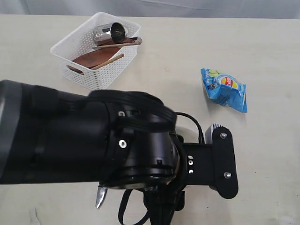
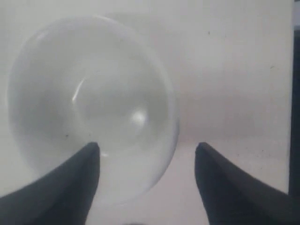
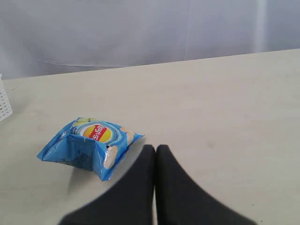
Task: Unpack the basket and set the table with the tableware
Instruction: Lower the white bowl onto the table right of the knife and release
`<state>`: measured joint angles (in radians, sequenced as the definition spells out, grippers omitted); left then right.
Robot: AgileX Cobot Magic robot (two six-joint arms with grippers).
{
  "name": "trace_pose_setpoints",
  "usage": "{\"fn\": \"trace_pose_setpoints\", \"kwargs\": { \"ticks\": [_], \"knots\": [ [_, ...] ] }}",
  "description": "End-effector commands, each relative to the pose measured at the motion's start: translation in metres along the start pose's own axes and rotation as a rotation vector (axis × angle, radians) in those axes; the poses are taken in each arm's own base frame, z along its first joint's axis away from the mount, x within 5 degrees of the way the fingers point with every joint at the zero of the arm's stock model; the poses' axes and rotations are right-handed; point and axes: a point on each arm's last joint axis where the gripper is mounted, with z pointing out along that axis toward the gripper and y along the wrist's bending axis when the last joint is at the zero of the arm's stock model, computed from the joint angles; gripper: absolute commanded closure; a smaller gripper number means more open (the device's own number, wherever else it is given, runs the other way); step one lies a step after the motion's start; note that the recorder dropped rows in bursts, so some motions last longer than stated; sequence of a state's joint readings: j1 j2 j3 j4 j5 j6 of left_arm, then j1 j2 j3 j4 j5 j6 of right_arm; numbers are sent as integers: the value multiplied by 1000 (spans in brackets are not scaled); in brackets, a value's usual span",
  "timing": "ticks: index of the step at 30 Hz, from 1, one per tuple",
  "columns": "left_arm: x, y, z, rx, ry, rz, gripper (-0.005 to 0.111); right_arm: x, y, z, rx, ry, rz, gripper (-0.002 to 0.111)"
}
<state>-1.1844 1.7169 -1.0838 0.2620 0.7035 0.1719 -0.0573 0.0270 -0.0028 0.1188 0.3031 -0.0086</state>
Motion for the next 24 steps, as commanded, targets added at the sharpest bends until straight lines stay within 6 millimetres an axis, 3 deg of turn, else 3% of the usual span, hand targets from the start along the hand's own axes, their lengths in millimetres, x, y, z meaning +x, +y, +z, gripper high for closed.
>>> {"fn": "trace_pose_setpoints", "kwargs": {
  "ticks": [1,7,13,15,19,24],
  "knots": [
    [2,2,-16,-8,-37,-31,43,0,0,0,-3,-6,-9,108],
    [4,7,-48,-38,-119,-67,43,0,0,0,-3,-6,-9,108],
    [11,12,-92,-82,-240,-98,47,0,0,0,-3,-6,-9,108],
    [15,14,-110,-94,-288,-137,60,0,0,0,-3,-6,-9,108],
    [25,15,-140,-122,-369,-174,105,0,0,0,-3,-6,-9,108],
    [34,17,-160,-151,-431,-189,106,0,0,0,-3,-6,-9,108]
  ]
}}
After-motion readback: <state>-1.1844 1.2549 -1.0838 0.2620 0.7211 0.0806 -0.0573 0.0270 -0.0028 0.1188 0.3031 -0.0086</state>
